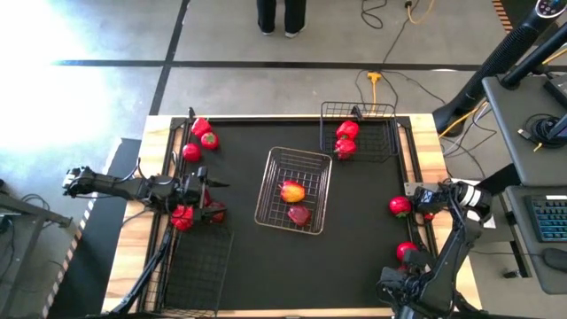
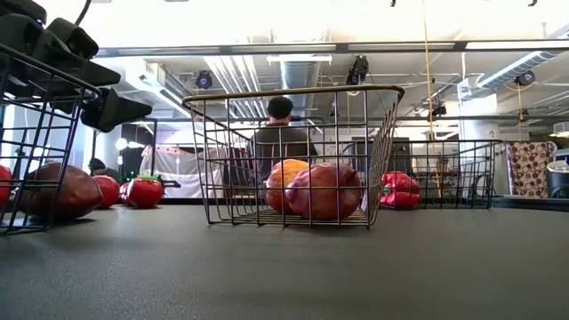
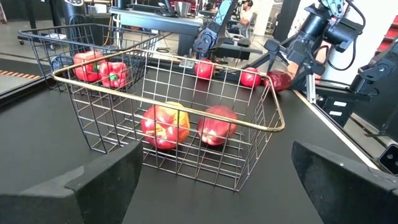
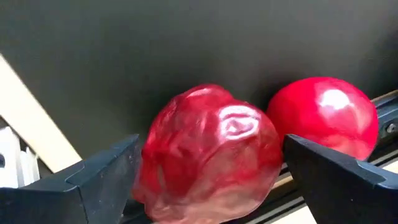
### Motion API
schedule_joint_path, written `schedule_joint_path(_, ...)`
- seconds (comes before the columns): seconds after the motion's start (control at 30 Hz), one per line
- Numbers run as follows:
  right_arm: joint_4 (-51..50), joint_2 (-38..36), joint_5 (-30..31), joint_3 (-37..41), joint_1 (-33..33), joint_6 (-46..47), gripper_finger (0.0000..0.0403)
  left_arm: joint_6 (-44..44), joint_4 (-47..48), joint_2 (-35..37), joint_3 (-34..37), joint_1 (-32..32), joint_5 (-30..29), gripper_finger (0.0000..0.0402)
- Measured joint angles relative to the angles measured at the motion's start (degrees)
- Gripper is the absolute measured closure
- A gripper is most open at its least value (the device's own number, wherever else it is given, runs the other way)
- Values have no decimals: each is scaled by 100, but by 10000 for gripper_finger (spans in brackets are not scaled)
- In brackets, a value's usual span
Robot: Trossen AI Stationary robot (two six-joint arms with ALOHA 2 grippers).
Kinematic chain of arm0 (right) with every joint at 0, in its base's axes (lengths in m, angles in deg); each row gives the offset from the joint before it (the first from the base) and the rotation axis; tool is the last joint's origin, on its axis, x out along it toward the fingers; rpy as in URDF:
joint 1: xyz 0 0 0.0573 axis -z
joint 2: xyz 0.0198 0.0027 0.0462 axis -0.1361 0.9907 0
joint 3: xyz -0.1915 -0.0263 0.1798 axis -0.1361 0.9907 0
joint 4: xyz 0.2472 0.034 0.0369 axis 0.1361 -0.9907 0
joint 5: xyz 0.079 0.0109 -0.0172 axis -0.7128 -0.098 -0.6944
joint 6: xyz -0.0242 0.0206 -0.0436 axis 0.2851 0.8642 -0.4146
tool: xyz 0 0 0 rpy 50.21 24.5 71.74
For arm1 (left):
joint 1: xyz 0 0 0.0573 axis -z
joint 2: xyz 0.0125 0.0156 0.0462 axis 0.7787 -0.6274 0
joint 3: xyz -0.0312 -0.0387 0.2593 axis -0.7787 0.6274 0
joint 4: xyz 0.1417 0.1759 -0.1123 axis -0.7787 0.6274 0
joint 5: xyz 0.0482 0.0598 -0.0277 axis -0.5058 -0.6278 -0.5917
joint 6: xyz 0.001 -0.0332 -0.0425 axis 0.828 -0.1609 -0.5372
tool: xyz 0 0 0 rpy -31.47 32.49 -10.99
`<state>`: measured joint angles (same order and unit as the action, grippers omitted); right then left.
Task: Sort produce into baskets
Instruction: Put the red apple into the gold wire basket
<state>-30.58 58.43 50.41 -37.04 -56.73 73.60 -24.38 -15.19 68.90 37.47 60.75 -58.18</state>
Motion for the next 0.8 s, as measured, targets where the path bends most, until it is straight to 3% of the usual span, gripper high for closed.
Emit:
schedule_joint_path(0.17,-23,0,-225,9,-2,412,42,2,1,0,0,-2,0,9)
schedule_joint_path(0.63,-89,0,-476,9,9,846,171,1,0,0,0,-1,-1,9)
schedule_joint_path(0.8,-370,-13,-514,-33,16,847,181,1,0,0,0,-1,-1,9)
